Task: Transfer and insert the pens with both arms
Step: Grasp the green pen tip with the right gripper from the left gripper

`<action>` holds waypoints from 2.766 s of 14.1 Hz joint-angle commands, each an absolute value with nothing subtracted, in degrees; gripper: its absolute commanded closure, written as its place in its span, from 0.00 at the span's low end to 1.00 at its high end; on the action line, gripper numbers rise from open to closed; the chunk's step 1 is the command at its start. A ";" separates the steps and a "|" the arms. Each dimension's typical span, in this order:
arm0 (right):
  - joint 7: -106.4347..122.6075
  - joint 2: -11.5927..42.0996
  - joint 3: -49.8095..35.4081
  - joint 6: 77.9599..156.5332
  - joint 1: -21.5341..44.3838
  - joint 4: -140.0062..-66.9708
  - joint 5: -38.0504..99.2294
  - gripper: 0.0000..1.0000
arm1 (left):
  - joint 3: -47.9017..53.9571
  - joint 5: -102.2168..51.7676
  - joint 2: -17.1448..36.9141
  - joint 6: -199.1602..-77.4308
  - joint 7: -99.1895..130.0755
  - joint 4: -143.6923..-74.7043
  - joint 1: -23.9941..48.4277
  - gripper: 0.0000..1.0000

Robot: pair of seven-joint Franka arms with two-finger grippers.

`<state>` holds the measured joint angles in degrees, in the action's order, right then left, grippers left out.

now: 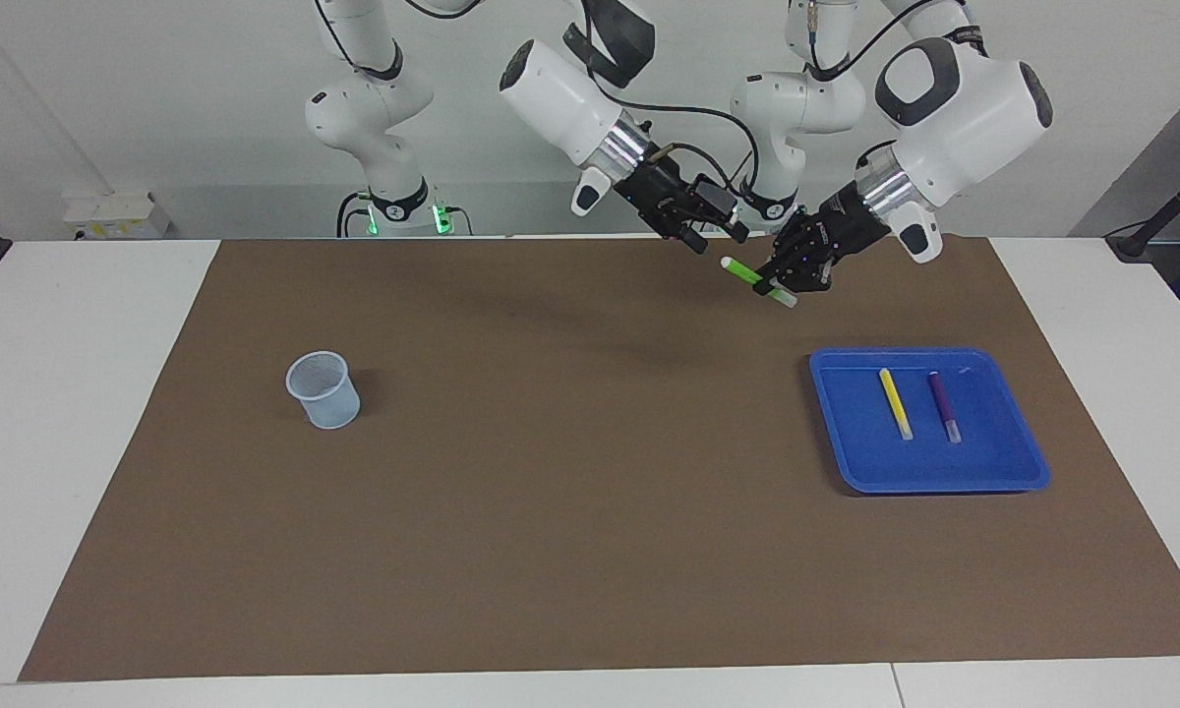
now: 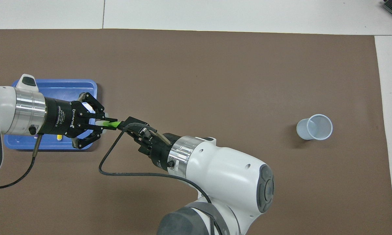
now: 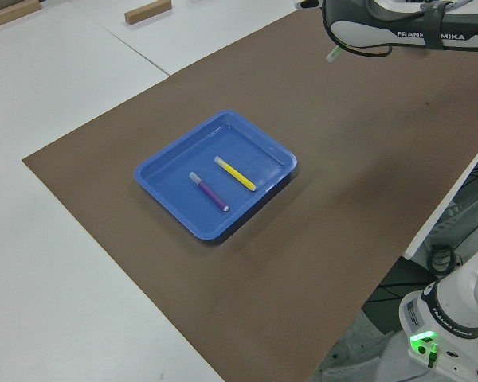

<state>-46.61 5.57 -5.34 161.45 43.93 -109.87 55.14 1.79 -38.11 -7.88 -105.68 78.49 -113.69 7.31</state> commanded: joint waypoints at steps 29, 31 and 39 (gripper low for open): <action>-45.26 9.84 -5.45 163.39 42.54 -104.77 55.99 0.60 | 1.05 -39.29 -11.07 -106.35 80.86 -116.19 9.05 1.00; -45.35 9.84 -5.45 163.39 42.54 -104.77 55.99 0.70 | 1.05 -39.29 -11.07 -106.35 80.86 -116.19 9.05 1.00; -45.26 10.02 -5.45 164.62 42.45 -104.77 56.16 1.00 | 1.05 -39.29 -11.07 -106.35 80.86 -116.19 9.05 1.00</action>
